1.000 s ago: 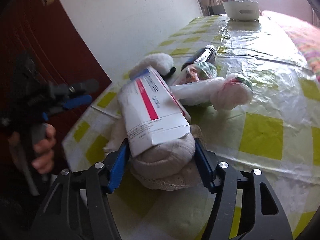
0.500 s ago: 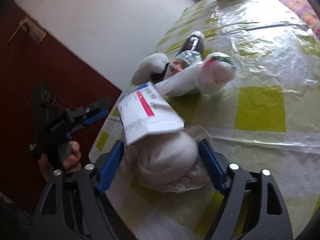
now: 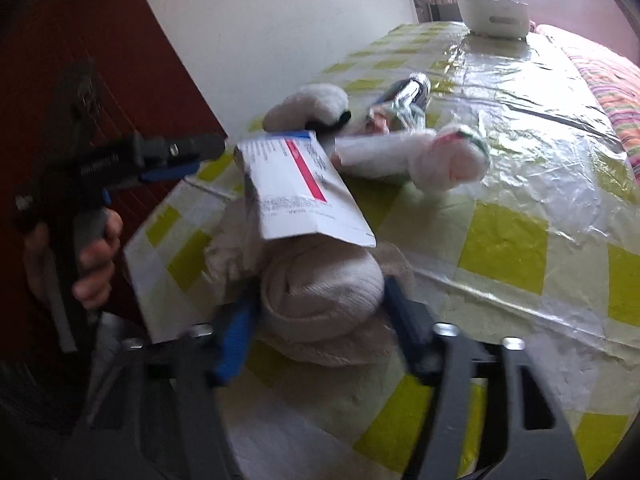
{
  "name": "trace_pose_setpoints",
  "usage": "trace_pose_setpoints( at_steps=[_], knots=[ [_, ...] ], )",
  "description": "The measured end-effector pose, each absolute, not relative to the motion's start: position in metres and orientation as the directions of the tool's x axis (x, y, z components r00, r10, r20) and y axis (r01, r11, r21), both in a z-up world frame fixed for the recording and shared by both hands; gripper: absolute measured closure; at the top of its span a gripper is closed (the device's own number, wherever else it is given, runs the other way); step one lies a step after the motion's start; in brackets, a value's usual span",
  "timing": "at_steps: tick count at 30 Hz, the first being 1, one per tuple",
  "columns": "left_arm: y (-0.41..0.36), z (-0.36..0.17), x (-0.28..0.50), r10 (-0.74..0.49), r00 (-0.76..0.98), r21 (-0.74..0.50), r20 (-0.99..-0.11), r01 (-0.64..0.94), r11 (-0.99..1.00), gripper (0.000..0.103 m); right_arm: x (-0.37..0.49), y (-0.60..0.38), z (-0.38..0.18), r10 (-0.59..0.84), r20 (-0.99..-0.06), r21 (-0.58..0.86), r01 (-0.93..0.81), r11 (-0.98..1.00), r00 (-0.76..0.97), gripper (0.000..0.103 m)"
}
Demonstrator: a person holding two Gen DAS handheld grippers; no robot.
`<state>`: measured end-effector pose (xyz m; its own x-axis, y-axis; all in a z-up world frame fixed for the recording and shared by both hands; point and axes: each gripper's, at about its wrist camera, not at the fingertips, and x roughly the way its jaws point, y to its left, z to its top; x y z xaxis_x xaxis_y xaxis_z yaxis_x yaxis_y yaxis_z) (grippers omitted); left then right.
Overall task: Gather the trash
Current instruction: 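Grasp the white medicine box with the left gripper while the right tool lifts the knit hat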
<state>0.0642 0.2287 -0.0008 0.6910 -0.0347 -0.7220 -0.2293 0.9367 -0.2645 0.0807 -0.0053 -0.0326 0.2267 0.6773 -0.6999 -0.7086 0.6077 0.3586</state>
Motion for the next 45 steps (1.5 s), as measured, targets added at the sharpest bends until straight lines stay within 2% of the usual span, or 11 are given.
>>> trace_pose_setpoints(
  at_steps=[3,6,13,20,31,37,38,40,45],
  knots=[
    [0.229,0.0,0.064,-0.04,0.691,-0.272,-0.722,-0.23,0.934,0.025,0.083,-0.008,-0.031,0.697,-0.688,0.389,-0.709,0.588,0.201,0.048],
    [0.23,0.0,0.065,-0.058,0.689,-0.293,-0.722,-0.229,0.928,0.025,0.082,-0.018,-0.024,0.77,-0.628,0.501,-0.698,0.511,0.113,0.048],
    [0.223,-0.001,0.072,-0.078,0.674,-0.31,-0.734,-0.231,0.922,0.025,0.073,-0.047,-0.013,0.857,-0.514,0.616,-0.683,0.392,0.028,0.048],
    [0.219,-0.009,0.088,-0.176,0.637,-0.41,-0.75,-0.239,0.88,0.025,0.081,-0.077,-0.004,0.895,-0.44,0.654,-0.656,0.378,0.077,0.048],
    [0.206,-0.033,0.125,-0.258,0.542,-0.469,-0.8,-0.298,0.831,0.025,0.089,-0.106,-0.01,0.914,-0.378,0.706,-0.594,0.386,0.146,0.048],
    [0.199,-0.033,0.134,-0.171,0.569,-0.426,-0.804,-0.351,0.834,0.025,0.096,-0.114,-0.011,0.905,-0.357,0.72,-0.548,0.426,0.233,0.048],
    [0.197,-0.032,0.135,-0.154,0.578,-0.417,-0.802,-0.357,0.836,0.027,0.096,-0.118,-0.01,0.897,-0.359,0.715,-0.543,0.441,0.257,0.048],
    [0.189,-0.027,0.135,-0.091,0.601,-0.373,-0.794,-0.362,0.854,0.044,0.096,-0.128,-0.01,0.893,-0.346,0.724,-0.524,0.449,0.286,0.048],
    [0.164,-0.009,0.131,-0.01,0.691,-0.317,-0.723,-0.319,0.893,0.058,0.099,-0.155,-0.008,0.864,-0.325,0.723,-0.488,0.49,0.385,0.048]
  ],
)
